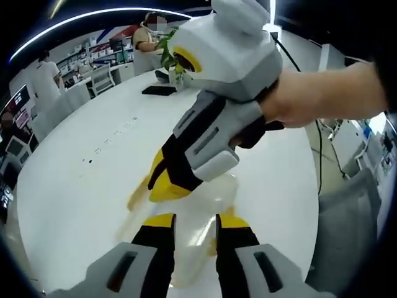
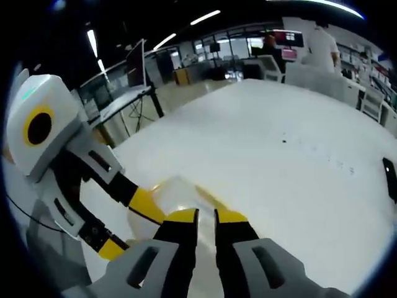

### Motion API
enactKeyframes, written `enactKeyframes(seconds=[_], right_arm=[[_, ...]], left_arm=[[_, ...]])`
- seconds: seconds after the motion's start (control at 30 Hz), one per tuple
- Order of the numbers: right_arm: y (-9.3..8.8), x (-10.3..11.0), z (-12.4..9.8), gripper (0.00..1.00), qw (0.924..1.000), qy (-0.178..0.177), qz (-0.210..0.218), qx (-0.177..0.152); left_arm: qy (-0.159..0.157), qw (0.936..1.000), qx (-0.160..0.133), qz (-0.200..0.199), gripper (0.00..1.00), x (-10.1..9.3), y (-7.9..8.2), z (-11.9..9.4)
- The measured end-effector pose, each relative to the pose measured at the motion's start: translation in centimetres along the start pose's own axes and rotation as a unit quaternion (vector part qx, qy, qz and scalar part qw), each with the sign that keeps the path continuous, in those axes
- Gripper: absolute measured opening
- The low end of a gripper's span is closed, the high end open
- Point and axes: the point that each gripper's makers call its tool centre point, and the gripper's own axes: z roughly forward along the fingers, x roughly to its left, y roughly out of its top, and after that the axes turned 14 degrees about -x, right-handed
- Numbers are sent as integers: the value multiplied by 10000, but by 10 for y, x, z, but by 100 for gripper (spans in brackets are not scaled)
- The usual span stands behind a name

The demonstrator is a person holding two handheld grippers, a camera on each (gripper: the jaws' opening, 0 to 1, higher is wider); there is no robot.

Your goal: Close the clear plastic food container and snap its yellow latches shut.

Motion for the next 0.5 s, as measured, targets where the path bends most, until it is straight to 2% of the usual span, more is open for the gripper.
enactKeyframes(seconds=[0.33,0.5], right_arm=[[4,-2,2,13,10000,10,-49,4],[6,-4,2,16,10000,2,-70,-1]], left_arm=[[-85,9990,32,439,24,-10,-2,-1],[-83,9966,32,821,32,-13,-4,-1]])
